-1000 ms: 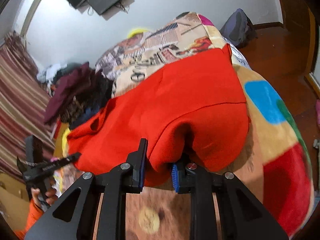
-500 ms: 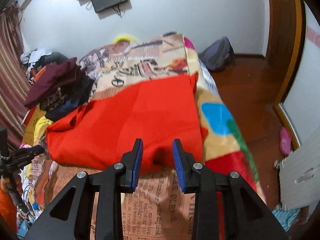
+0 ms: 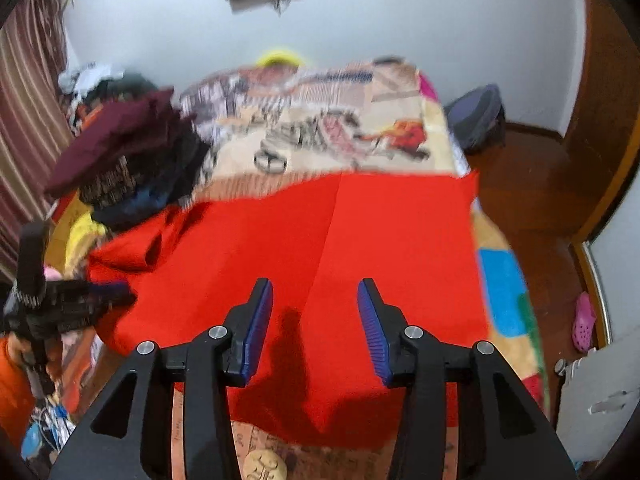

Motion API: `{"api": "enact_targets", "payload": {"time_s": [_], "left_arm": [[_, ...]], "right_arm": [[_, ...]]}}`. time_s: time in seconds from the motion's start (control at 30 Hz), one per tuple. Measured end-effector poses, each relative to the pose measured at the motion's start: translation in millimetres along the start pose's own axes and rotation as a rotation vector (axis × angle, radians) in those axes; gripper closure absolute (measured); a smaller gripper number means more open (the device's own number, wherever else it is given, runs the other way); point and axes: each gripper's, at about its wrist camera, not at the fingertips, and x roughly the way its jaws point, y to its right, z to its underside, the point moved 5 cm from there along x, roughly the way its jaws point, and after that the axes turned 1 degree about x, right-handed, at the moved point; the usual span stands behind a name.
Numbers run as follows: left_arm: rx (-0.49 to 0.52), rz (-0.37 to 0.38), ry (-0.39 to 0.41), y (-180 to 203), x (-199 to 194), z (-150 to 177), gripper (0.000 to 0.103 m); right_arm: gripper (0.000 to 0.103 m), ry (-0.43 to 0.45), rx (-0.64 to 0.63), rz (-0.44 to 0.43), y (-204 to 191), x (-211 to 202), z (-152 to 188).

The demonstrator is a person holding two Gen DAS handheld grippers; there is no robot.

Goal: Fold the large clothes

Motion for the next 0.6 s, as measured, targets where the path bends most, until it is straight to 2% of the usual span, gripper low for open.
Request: {"api": "enact_targets", "payload": {"time_s": [0.07, 0.13, 0.2, 0.27, 0.33, 0.4, 0.6], "left_arm": [[-0.043, -0.058, 0.005, -24, 8, -14, 0.071], [-0.132, -0.160, 0.018, -62, 14, -30, 0.071], [-0.219, -0.218, 0.035, -89, 10, -38, 0.071], [-0.272, -0.256, 0.072, -108, 1, -39, 0.071], [-0.297, -0.258, 0.091, -112, -7, -36, 0.071], [-0.285, -0.247, 0.093, -106, -14, -27, 0.071], [-0.131, -0.260, 0.054, -55, -22, 4, 0.070]], "right_arm": [[0.063, -0.032, -0.008, 0.007, 2, 13, 8], [0.063, -0.033, -0.015, 0.005, 5, 15, 11], [0.059, -0.022, -0.014, 0.004, 8, 12, 11], [0.057, -0.017, 0.001, 0.017, 13, 10, 11], [0.057, -0.017, 0.010, 0.028, 15, 11, 10], [0.057, -0.016, 0.011, 0.032, 16, 11, 10], [0.054, -0.004, 0.008, 0.070, 11, 4, 14]]}}
